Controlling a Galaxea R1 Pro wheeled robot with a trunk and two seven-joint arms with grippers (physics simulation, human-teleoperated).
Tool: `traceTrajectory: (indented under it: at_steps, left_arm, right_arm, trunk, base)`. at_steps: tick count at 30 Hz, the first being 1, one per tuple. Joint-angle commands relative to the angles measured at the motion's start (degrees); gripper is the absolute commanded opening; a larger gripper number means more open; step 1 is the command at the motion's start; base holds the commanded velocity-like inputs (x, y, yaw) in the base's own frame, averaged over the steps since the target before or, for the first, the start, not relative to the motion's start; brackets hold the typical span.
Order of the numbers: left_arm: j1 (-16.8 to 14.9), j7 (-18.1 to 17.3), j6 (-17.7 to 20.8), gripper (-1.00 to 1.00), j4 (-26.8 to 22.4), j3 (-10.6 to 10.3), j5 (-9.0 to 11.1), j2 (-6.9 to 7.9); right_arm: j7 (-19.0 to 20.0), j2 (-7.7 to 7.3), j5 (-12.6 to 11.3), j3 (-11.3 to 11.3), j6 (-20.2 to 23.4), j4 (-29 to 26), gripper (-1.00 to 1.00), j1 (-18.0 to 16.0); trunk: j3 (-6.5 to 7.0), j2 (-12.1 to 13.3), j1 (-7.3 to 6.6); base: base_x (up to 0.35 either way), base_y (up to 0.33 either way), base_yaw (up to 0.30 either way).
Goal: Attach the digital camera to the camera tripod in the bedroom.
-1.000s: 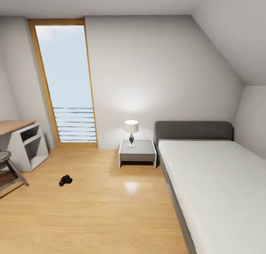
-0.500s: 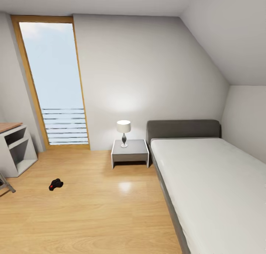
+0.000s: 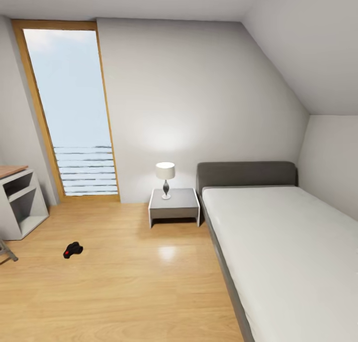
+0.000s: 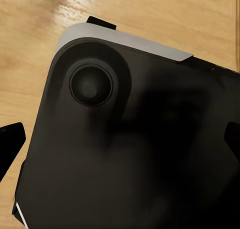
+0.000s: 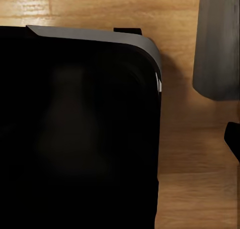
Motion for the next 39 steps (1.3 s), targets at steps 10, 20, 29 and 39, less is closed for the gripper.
traceTrajectory:
  at_steps: [10,20,29,39]
  left_arm:
    - [0.02,-0.01,-0.06,1.0,-0.08,0.14,0.28,-0.01]
    - [0.03,-0.01,-0.04,1.0,-0.09,0.14,0.3,-0.01]
    - [0.03,-0.01,-0.04,1.0,-0.06,0.14,0.36,-0.01]
    - [0.02,-0.01,-0.02,1.0,-0.06,0.14,0.4,0.02]
  right_arm:
    - [0.05,-0.03,0.24,0.06,-0.27,0.07,1.0,-0.02]
    - [0.01,-0.05,0.24,0.06,-0.27,0.07,1.0,-0.02]
    - [-0.08,-0.31,1.18,0.06,-0.28,0.07,1.0,-0.02]
    - [-0.1,-0.35,1.47,0.06,-0.29,0.07,1.0,-0.02]
  trunk:
    - [-0.04,-0.02,0.02]
    - [-0.04,-0.02,0.02]
    - [-0.04,-0.02,0.02]
    - [-0.04,-0.02,0.02]
  base:
    - [0.172,-0.114,0.0]
    - [0.0,0.0,0.0]
    - [0.0,0.0,0.0]
    - [0.106,0.0,0.0]
